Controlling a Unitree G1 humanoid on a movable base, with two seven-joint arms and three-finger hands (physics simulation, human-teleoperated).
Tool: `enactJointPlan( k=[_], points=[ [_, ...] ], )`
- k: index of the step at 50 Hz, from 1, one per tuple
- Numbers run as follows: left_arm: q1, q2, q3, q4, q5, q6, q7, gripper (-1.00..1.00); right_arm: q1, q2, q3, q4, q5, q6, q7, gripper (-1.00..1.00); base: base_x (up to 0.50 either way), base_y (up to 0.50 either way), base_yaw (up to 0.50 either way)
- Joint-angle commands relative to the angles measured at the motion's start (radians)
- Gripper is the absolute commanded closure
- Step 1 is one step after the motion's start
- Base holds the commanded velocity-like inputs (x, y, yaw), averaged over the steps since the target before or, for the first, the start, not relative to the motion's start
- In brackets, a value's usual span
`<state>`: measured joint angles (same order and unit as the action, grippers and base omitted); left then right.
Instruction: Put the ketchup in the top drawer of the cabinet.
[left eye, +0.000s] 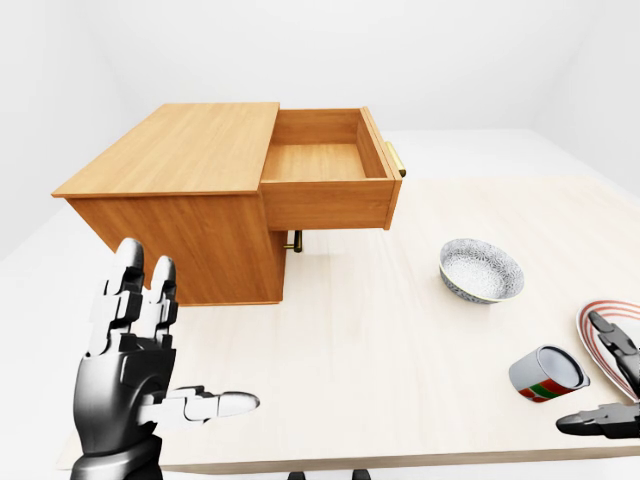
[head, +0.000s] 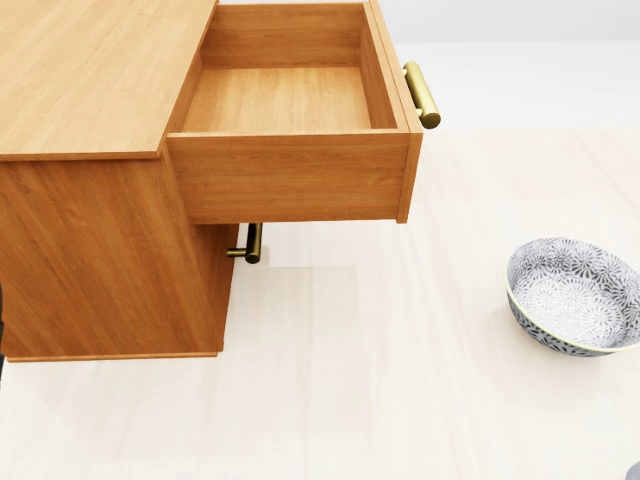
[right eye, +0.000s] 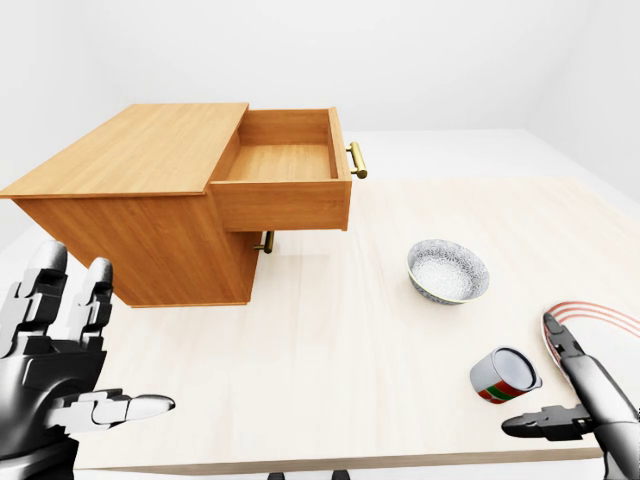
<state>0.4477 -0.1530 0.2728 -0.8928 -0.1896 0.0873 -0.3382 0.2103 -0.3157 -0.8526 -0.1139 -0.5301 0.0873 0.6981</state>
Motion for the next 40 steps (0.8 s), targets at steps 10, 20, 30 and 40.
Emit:
enactJointPlan(
  k=[10,20,30,40],
  points=[
    [-0.007,0.008,-0.007,0.015,0.004,0.000,0.009,-1.00,-0.009,-0.034,0.017,0.026,-0.020,0.000,0.000,-1.00,0.00,0.00,0.00],
    [-0.003,0.010,-0.017,0.017,0.011,0.000,0.013,-1.00,-0.025,-0.048,0.036,0.040,-0.052,0.000,0.000,-1.00,0.00,0.00,0.00],
    [-0.008,0.014,-0.018,0.021,0.011,0.000,0.020,-1.00,-0.049,-0.067,0.095,0.084,-0.075,0.000,0.000,-1.00,0.00,0.00,0.00],
    [-0.007,0.013,-0.014,0.018,0.008,0.000,0.019,-1.00,-0.045,-0.076,0.118,0.100,-0.093,0.000,0.000,-1.00,0.00,0.00,0.00]
  ],
)
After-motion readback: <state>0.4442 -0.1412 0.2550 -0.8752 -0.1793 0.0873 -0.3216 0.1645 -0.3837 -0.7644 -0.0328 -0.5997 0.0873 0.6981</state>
